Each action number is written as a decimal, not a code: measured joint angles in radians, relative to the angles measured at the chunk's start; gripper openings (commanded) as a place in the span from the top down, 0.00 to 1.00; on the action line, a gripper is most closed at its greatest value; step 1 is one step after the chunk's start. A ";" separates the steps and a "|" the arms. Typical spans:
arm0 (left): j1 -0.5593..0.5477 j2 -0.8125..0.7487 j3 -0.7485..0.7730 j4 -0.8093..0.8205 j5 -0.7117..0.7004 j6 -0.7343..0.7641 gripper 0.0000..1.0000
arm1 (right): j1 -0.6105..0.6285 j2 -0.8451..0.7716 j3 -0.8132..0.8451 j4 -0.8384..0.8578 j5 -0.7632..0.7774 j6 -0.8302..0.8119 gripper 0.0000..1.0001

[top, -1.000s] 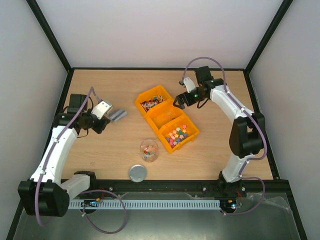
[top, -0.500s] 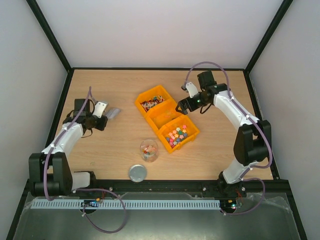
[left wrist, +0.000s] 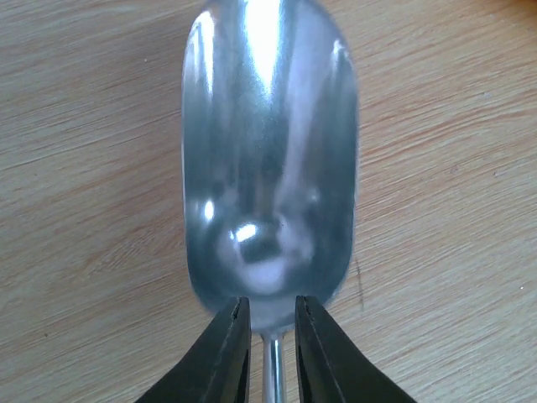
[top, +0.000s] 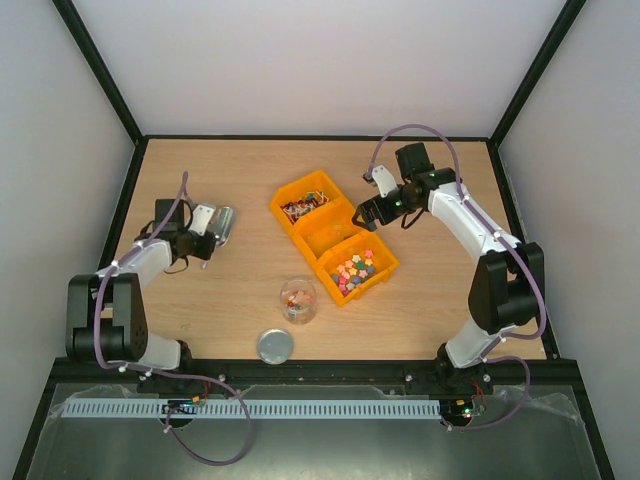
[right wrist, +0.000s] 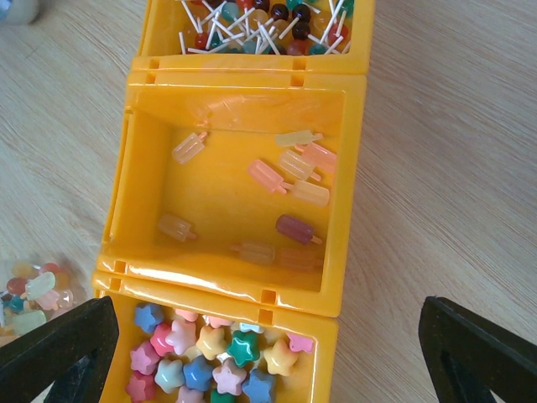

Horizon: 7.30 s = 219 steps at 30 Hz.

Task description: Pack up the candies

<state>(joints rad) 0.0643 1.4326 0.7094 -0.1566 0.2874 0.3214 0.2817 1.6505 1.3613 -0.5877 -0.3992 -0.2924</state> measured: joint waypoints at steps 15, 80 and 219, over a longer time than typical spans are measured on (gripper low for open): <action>0.021 -0.091 0.037 -0.156 0.048 0.060 0.44 | 0.000 0.001 0.004 0.000 -0.024 0.000 0.01; -0.942 -0.247 -0.245 -0.256 -0.080 0.463 0.97 | 0.000 -0.533 -0.467 0.111 -0.057 -0.116 0.03; -0.761 -0.525 -0.133 -0.336 0.042 0.301 0.29 | 0.328 0.041 -0.323 0.301 -0.772 0.488 0.93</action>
<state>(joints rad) -0.6964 0.9073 0.5762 -0.4923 0.3290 0.6228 0.6102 1.6917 1.0386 -0.2863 -1.1717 0.1955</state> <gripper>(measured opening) 0.710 0.107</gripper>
